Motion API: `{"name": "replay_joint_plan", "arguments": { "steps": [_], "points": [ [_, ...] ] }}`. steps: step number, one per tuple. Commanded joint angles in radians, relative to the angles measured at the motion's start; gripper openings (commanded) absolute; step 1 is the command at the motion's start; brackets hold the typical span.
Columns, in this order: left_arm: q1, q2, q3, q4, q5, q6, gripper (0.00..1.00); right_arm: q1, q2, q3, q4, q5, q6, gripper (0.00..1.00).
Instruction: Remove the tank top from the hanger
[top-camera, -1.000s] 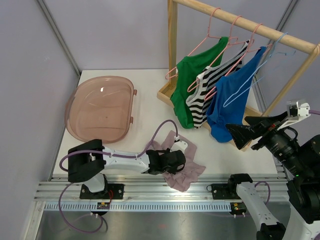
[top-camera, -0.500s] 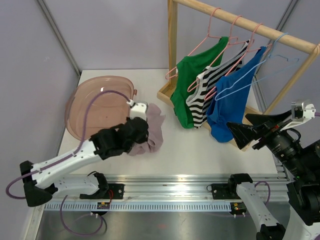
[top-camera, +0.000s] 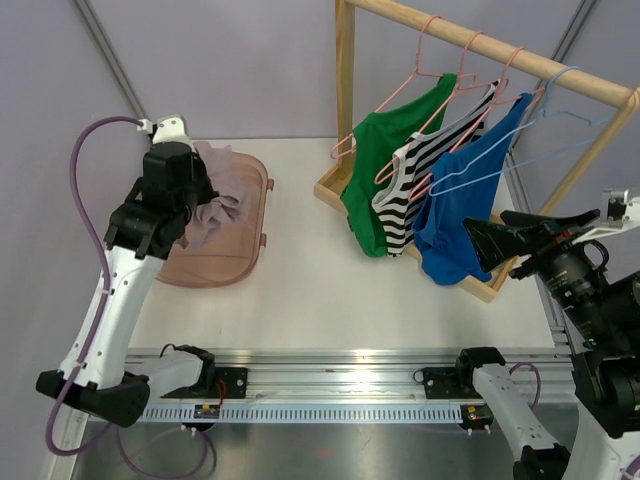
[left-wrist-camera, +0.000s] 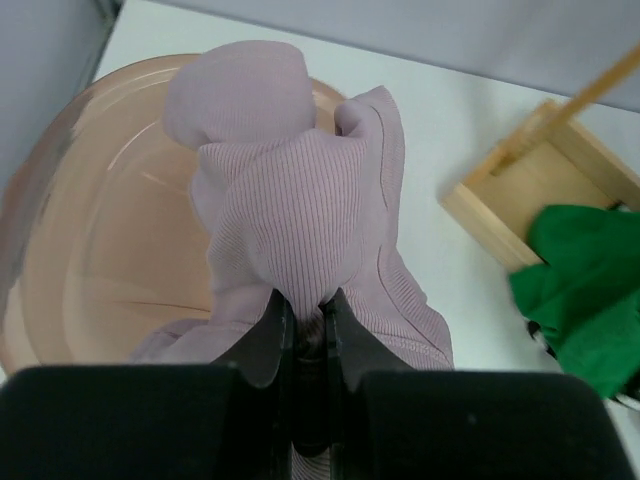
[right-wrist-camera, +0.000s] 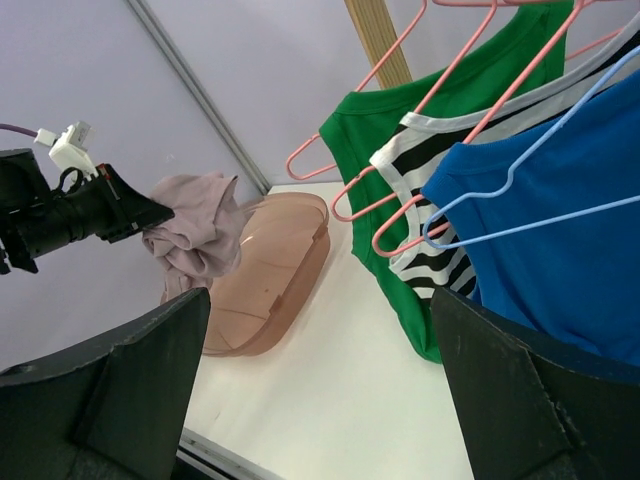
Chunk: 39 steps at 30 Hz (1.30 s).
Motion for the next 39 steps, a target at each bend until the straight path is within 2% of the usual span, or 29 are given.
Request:
{"name": "replay_joint_plan", "arguments": {
  "steps": [1,2,3,4,5,7,10,15,18,20,22,25,27,31,34,37,39],
  "points": [
    [0.162,0.056,0.011,0.03,0.213,0.049,0.0,-0.004,0.079,0.052,0.053,0.021,0.041,0.99],
    [0.188,0.07,0.002,0.041,0.232,0.049,0.04,-0.002,0.091,0.06,0.056,0.017,0.047,1.0],
    [0.226,0.082,0.0,0.041,0.247,0.049,0.14,-0.002,0.115,0.066,0.059,0.015,0.053,0.99],
    [0.242,0.11,-0.001,0.041,0.269,0.047,0.32,-0.002,0.131,0.084,0.061,0.029,0.064,0.99],
    [0.256,0.116,-0.012,0.042,0.28,0.046,0.62,-0.002,0.149,0.097,0.055,0.044,0.072,0.99],
    [0.285,0.119,-0.023,0.05,0.306,0.031,0.99,-0.002,0.215,0.146,0.01,0.152,0.096,0.99],
    [0.296,0.098,-0.047,0.055,0.335,0.035,0.99,-0.002,0.293,0.186,-0.008,0.297,0.133,0.99],
    [0.293,0.005,-0.124,0.042,0.439,0.058,0.99,-0.004,0.418,0.255,-0.007,0.305,0.13,0.99],
    [0.288,-0.084,-0.205,0.076,0.471,0.066,0.99,-0.002,0.522,0.302,-0.03,0.333,0.128,0.91],
    [0.287,-0.127,-0.291,0.105,0.488,0.07,0.99,-0.002,0.55,0.312,-0.021,0.38,0.118,0.86],
    [0.285,-0.172,-0.358,0.125,0.496,0.077,0.99,-0.004,0.576,0.31,-0.007,0.389,0.115,0.77],
    [0.285,-0.183,-0.402,0.14,0.51,0.083,0.99,-0.002,0.594,0.301,0.022,0.371,0.124,0.69],
    [0.281,-0.178,-0.409,0.143,0.517,0.087,0.99,0.001,0.609,0.298,0.033,0.37,0.133,0.68],
    [0.281,-0.177,-0.408,0.145,0.53,0.089,0.99,0.016,0.639,0.293,0.024,0.478,0.119,0.68],
    [0.279,-0.184,-0.42,0.157,0.55,0.087,0.99,0.024,0.668,0.295,0.028,0.474,0.109,0.67],
    [0.276,-0.181,-0.426,0.159,0.557,0.087,0.99,0.054,0.705,0.328,0.016,0.504,0.104,0.61],
    [0.274,-0.183,-0.429,0.16,0.556,0.089,0.99,0.073,0.724,0.342,0.002,0.535,0.096,0.54]
  ]
}}
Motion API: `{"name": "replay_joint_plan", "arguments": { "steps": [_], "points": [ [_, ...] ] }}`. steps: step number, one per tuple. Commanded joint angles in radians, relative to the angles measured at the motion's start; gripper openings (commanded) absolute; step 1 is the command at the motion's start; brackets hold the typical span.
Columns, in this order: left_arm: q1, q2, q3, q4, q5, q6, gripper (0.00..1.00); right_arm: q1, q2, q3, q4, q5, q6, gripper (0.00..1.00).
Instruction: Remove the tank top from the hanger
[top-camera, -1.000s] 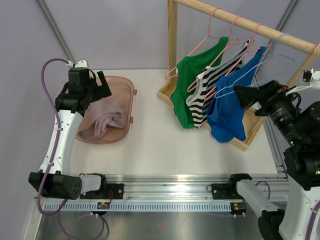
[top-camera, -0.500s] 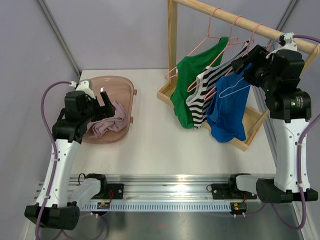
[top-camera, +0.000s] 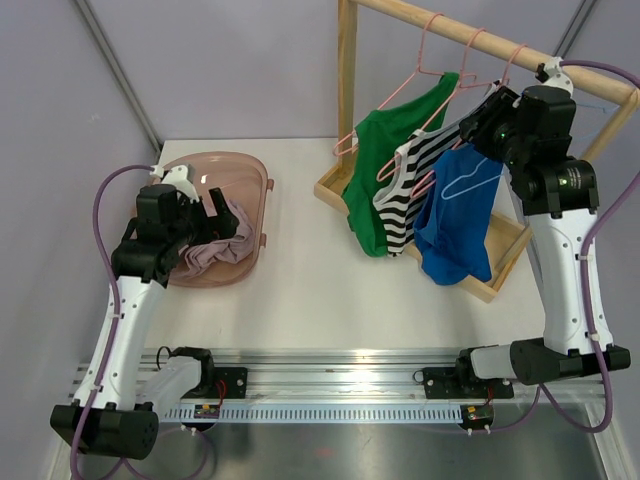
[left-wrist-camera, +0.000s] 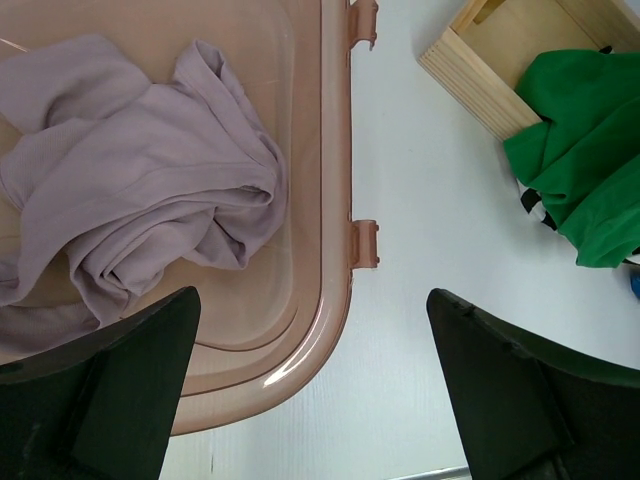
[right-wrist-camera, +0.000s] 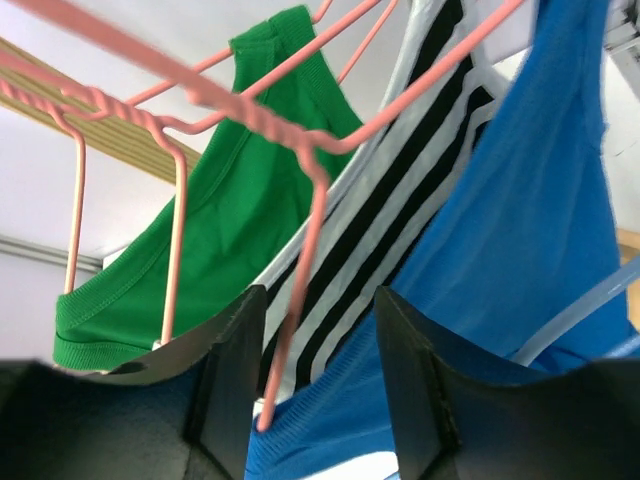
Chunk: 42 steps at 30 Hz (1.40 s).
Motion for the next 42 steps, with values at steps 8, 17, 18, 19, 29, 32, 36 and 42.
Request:
{"name": "replay_joint_plan", "arguments": {
  "steps": [8,17,18,19,29,32,36,42],
  "points": [
    [-0.016,-0.007,-0.015,0.054,0.05,0.02,0.99,0.148,0.035,0.097,0.009,0.208,-0.021,0.11],
    [-0.019,-0.006,-0.021,0.059,0.055,0.023,0.99,0.166,0.038,0.206,0.006,0.216,0.023,0.0],
    [-0.019,-0.006,-0.021,0.059,0.058,0.025,0.99,0.168,0.038,0.227,0.008,0.205,0.029,0.0],
    [-0.019,-0.004,-0.021,0.059,0.058,0.025,0.99,0.17,0.04,0.241,0.002,0.199,0.034,0.0],
    [-0.032,-0.04,-0.021,0.062,0.053,0.031,0.99,0.17,-0.128,0.102,0.029,0.029,0.091,0.0],
    [-0.052,-0.049,-0.015,0.06,0.07,0.034,0.99,0.17,-0.254,-0.036,0.035,-0.003,0.097,0.0],
    [-0.108,-0.099,0.002,0.073,0.125,0.005,0.99,0.17,-0.409,-0.2,0.009,-0.078,0.086,0.0],
    [-0.292,-0.24,0.01,0.152,0.036,-0.078,0.99,0.17,-0.583,-0.344,-0.163,-0.29,-0.012,0.0]
  ]
}}
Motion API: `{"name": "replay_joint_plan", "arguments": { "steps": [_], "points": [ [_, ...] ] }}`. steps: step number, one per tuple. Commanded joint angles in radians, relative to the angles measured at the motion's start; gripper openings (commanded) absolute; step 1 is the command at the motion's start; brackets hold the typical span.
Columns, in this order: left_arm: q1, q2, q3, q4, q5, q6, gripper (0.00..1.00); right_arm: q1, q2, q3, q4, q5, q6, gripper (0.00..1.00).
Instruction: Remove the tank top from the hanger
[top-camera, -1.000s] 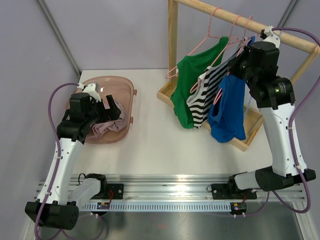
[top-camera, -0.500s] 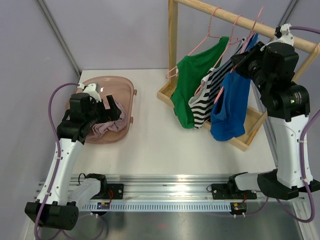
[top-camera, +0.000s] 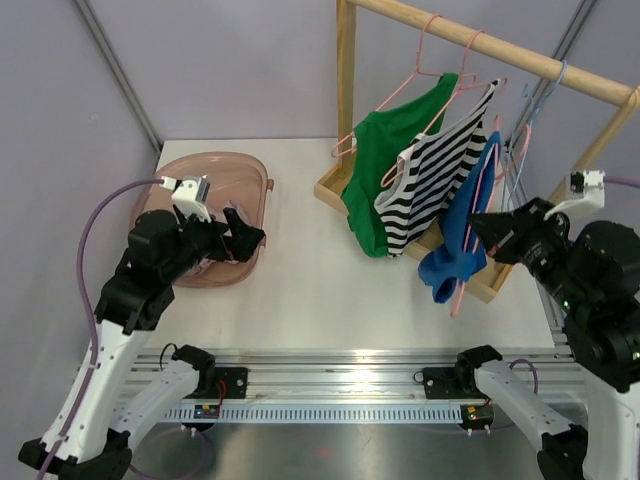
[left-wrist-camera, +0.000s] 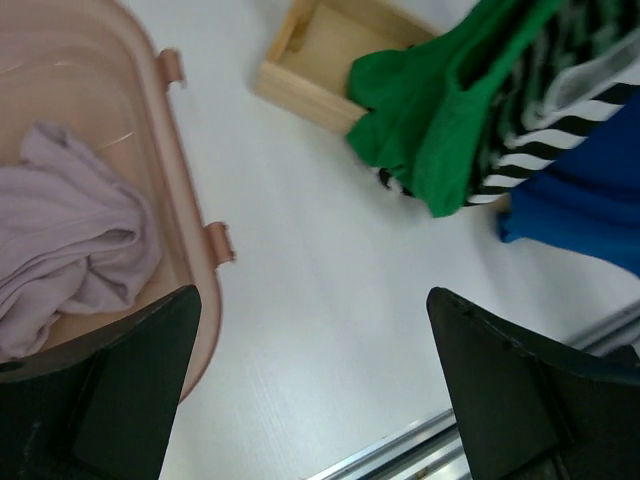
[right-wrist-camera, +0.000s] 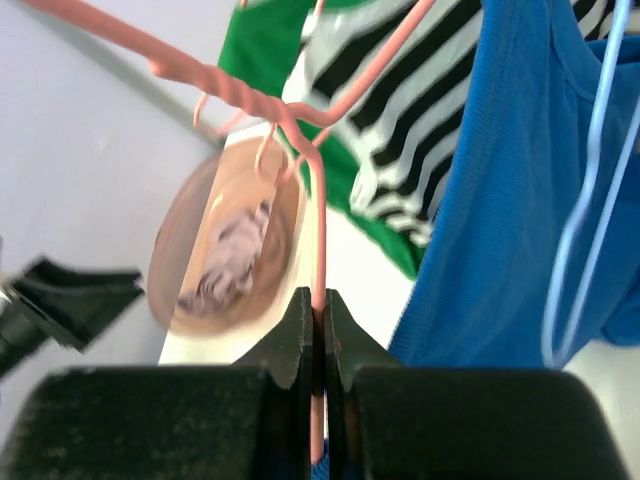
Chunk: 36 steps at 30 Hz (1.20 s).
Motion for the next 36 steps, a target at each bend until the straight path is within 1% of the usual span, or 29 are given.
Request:
{"name": "replay_joint_plan", "arguments": {
  "steps": [1,2,3,4,5,6,8,9,12,14,15,16,17,18,19,20,22,25,30,34,36],
  "points": [
    [-0.132,-0.078,0.017,0.117,-0.042,-0.067,0.99,0.006,-0.08,-0.085,-0.054,-0.2,-0.069,0.0],
    [-0.158,-0.11,0.005,0.137,-0.042,-0.096,0.99,0.006,-0.126,-0.108,-0.076,-0.248,-0.091,0.0],
    [-0.183,-0.127,-0.024,0.186,-0.024,-0.108,0.99,0.006,-0.151,-0.153,-0.085,-0.352,-0.1,0.0],
    [-0.206,-0.144,-0.04,0.209,-0.023,-0.124,0.99,0.006,-0.172,-0.173,-0.102,-0.394,-0.106,0.0],
    [-0.252,-0.159,-0.055,0.235,-0.025,-0.144,0.99,0.006,-0.212,-0.187,-0.14,-0.426,-0.109,0.0],
    [-0.273,-0.18,-0.079,0.279,-0.022,-0.148,0.99,0.006,-0.234,-0.211,-0.158,-0.493,-0.121,0.0],
    [-0.33,-0.194,-0.103,0.318,-0.039,-0.15,0.99,0.006,-0.29,-0.231,-0.206,-0.558,-0.132,0.0],
    [-0.347,-0.196,-0.112,0.356,-0.055,-0.147,0.99,0.006,-0.309,-0.247,-0.215,-0.639,-0.141,0.0],
    [-0.416,-0.185,-0.146,0.424,-0.106,-0.141,0.99,0.006,-0.363,-0.265,-0.237,-0.791,-0.154,0.0],
    [-0.493,-0.162,-0.172,0.47,-0.137,-0.128,0.99,0.006,-0.395,-0.273,-0.217,-0.836,-0.141,0.0],
    [-0.525,-0.151,-0.175,0.509,-0.185,-0.122,0.99,0.006,-0.398,-0.283,-0.206,-0.878,-0.128,0.0],
    [-0.598,-0.133,-0.173,0.528,-0.221,-0.116,0.99,0.006,-0.403,-0.287,-0.199,-0.897,-0.119,0.0],
    [-0.638,-0.101,-0.164,0.545,-0.247,-0.092,0.99,0.006,-0.4,-0.284,-0.186,-0.914,-0.108,0.0],
    [-0.68,-0.083,-0.159,0.575,-0.308,-0.079,0.99,0.006,-0.395,-0.279,-0.18,-0.938,-0.102,0.0],
    [-0.755,-0.053,-0.153,0.594,-0.336,-0.064,0.99,0.006,-0.394,-0.273,-0.173,-0.945,-0.095,0.0],
    [-0.792,-0.038,-0.14,0.609,-0.377,-0.034,0.99,0.006,-0.388,-0.262,-0.153,-0.945,-0.079,0.0],
    [-0.878,-0.016,-0.129,0.661,-0.402,-0.007,0.99,0.006,-0.386,-0.257,-0.122,-0.952,-0.056,0.0],
    [-0.95,0.029,-0.115,0.734,-0.413,0.049,0.99,0.008,-0.374,-0.253,-0.073,-0.997,-0.019,0.0],
    [-1.001,0.126,-0.08,0.76,-0.483,0.1,0.97,0.006,-0.361,-0.251,0.001,-1.051,0.043,0.0],
    [-1.005,0.18,-0.064,0.795,-0.462,0.106,0.96,0.006,-0.36,-0.265,0.025,-1.055,0.061,0.0],
    [-1.008,0.198,-0.054,0.807,-0.473,0.112,0.94,0.006,-0.36,-0.267,0.025,-1.055,0.067,0.0]
  ]
}}
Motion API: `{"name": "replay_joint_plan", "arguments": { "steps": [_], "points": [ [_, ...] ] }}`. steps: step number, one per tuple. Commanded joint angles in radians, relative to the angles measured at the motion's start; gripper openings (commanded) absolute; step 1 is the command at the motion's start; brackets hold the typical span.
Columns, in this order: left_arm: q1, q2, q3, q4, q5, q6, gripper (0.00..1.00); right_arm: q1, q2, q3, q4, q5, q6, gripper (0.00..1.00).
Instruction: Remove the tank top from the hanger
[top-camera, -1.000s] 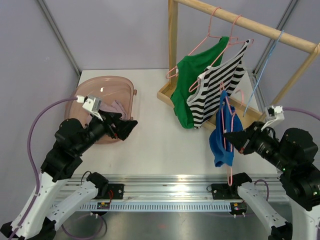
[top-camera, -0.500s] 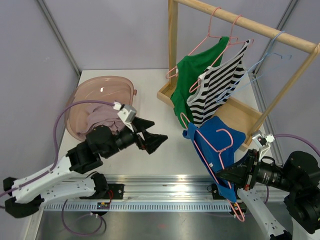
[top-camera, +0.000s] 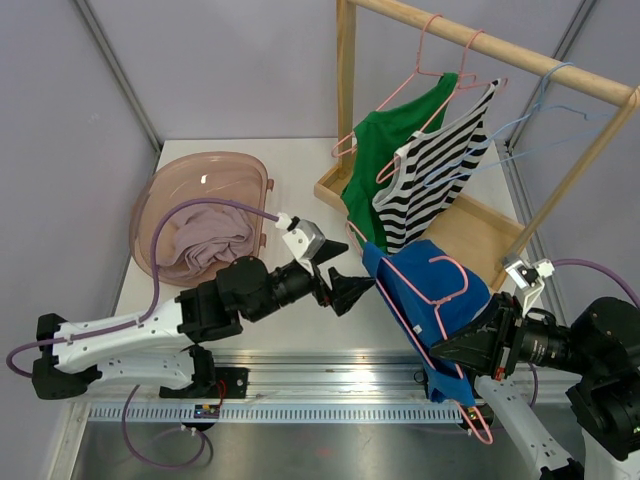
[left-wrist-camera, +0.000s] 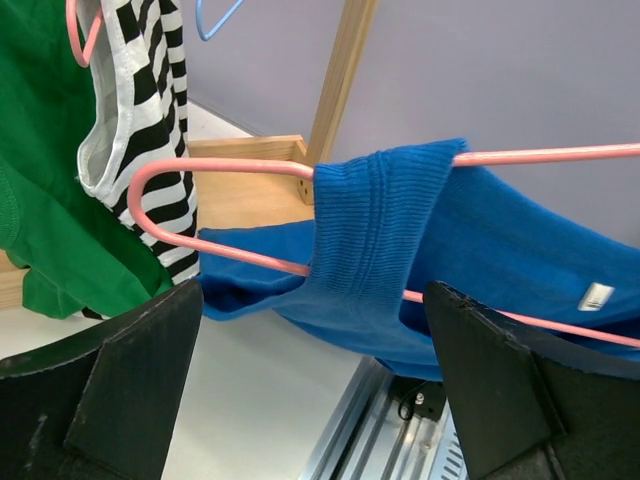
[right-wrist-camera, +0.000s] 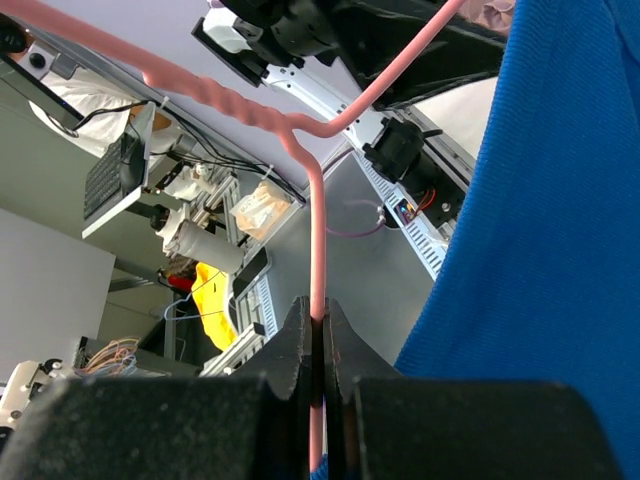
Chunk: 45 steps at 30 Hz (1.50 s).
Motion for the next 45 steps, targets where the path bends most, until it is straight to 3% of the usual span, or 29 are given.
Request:
{"name": "replay_joint_plan", "arguments": {
  "steps": [1,4,8,11,13,16,17,19,20,22,27,30,33,37,40,42,45],
  "points": [
    [-0.009,0.044,0.058,0.11,-0.052,0.038,0.88,0.005,0.018,0.01,0.094,-0.06,0.036,0.0],
    [-0.009,0.07,0.076,0.11,-0.099,0.05,0.72,0.005,0.011,0.016,0.096,-0.071,0.041,0.0],
    [-0.009,0.083,0.084,0.121,-0.139,0.064,0.29,0.005,0.007,0.016,0.064,-0.053,0.01,0.0],
    [-0.009,0.086,0.09,0.12,-0.159,0.066,0.03,0.005,0.003,-0.01,0.058,-0.05,-0.002,0.0],
    [-0.009,0.08,0.09,0.107,-0.211,0.061,0.0,0.007,0.004,-0.016,0.045,-0.031,-0.023,0.0],
    [-0.011,0.046,0.073,0.075,-0.407,0.006,0.0,0.005,0.021,-0.016,-0.046,0.007,-0.12,0.0],
    [-0.009,0.035,0.072,0.034,-0.572,-0.018,0.0,0.007,0.023,-0.028,-0.054,0.009,-0.131,0.0],
    [0.005,-0.002,0.076,-0.029,-0.741,-0.116,0.0,0.005,0.015,-0.046,-0.074,0.002,-0.164,0.0],
    [0.017,-0.015,0.084,-0.152,-0.857,-0.164,0.0,0.005,0.011,-0.054,-0.08,0.01,-0.174,0.0],
    [0.09,-0.06,0.096,-0.263,-0.895,-0.291,0.0,0.007,-0.002,-0.066,-0.065,-0.005,-0.172,0.0],
    [0.281,-0.111,0.102,-0.428,-0.748,-0.361,0.0,0.005,-0.025,-0.085,0.041,-0.134,-0.134,0.0],
    [0.319,-0.088,0.136,-0.499,-0.659,-0.388,0.0,0.005,-0.051,-0.094,0.149,-0.136,-0.116,0.0],
    [0.319,-0.094,0.119,-0.463,-0.534,-0.358,0.0,0.005,-0.092,-0.152,0.309,-0.09,-0.08,0.0],
    [0.319,-0.111,0.096,-0.396,-0.302,-0.289,0.0,0.005,-0.166,-0.316,0.671,-0.096,0.025,0.0],
    [0.318,-0.115,0.052,-0.29,0.03,-0.212,0.0,0.005,-0.206,-0.402,0.888,0.053,0.11,0.0],
    [0.307,-0.1,0.009,-0.206,0.378,-0.172,0.0,0.005,-0.229,-0.462,1.011,0.326,0.142,0.0],
    [0.231,-0.085,-0.042,-0.175,0.45,-0.14,0.0,0.005,-0.25,-0.551,1.186,0.51,0.182,0.0]
  ]
}}
